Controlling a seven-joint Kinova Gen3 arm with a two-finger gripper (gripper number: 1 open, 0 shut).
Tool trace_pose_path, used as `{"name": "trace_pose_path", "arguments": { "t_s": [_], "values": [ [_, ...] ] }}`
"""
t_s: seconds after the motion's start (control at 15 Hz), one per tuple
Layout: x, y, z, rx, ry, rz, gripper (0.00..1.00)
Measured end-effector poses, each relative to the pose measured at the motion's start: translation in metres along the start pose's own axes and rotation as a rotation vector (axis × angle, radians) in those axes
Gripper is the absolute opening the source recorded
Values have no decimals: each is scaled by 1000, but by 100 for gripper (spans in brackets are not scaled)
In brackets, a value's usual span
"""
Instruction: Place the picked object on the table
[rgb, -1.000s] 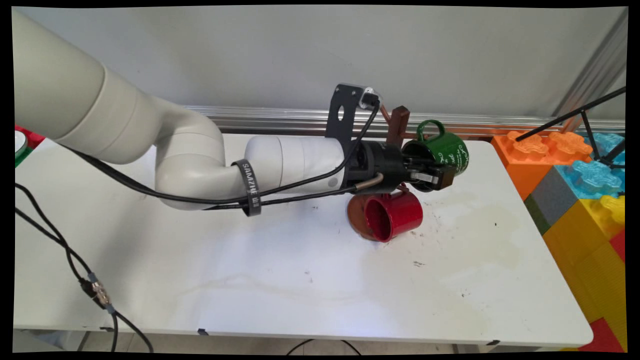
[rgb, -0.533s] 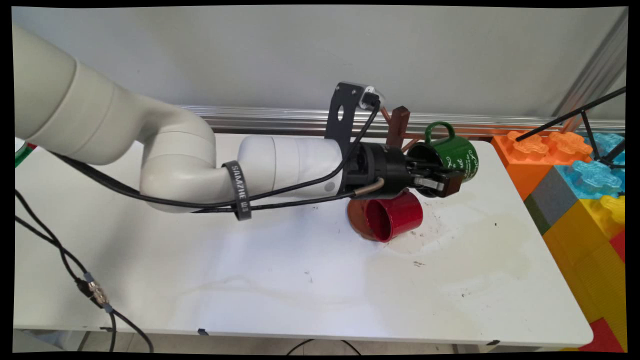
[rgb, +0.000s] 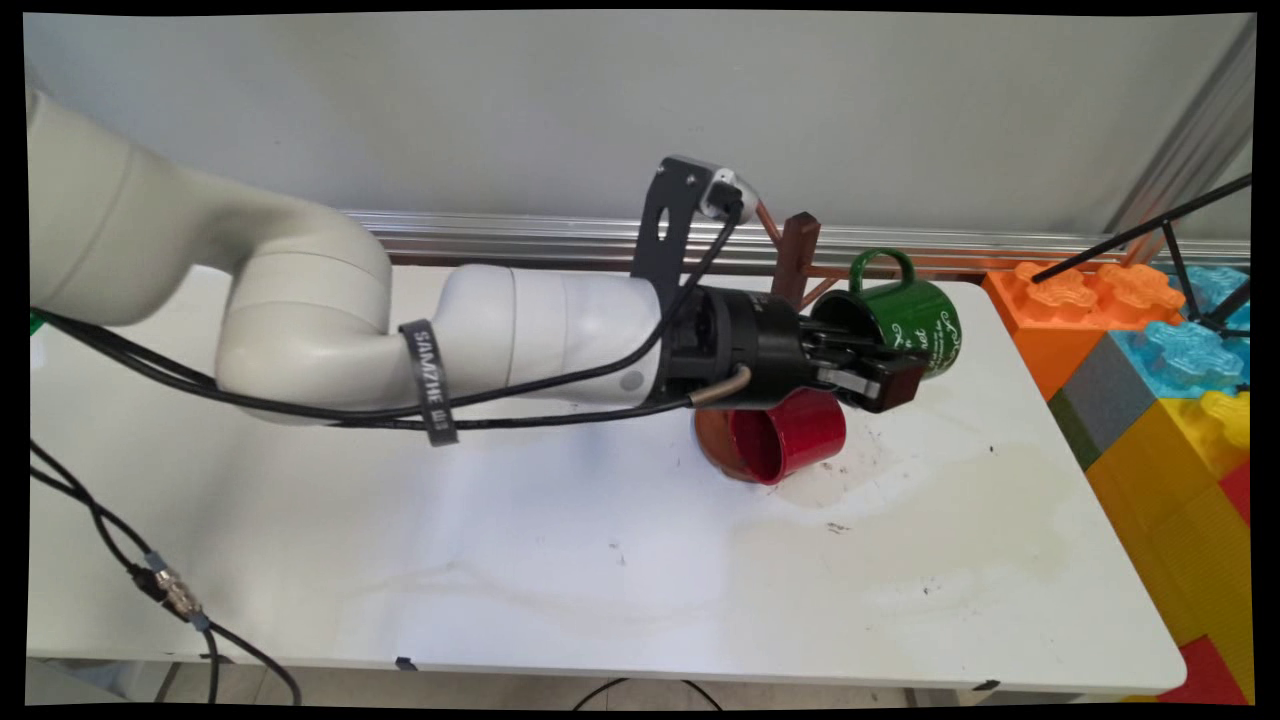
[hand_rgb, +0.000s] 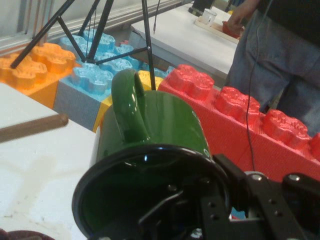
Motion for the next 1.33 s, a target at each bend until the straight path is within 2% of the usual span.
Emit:
{"name": "trace_pose_path", "arguments": {
  "t_s": [0.73, 1.33],
  "values": [
    [24, 5, -39, -25, -52, 84, 0],
    [49, -5, -76, -16, -106, 190, 0]
  ]
}}
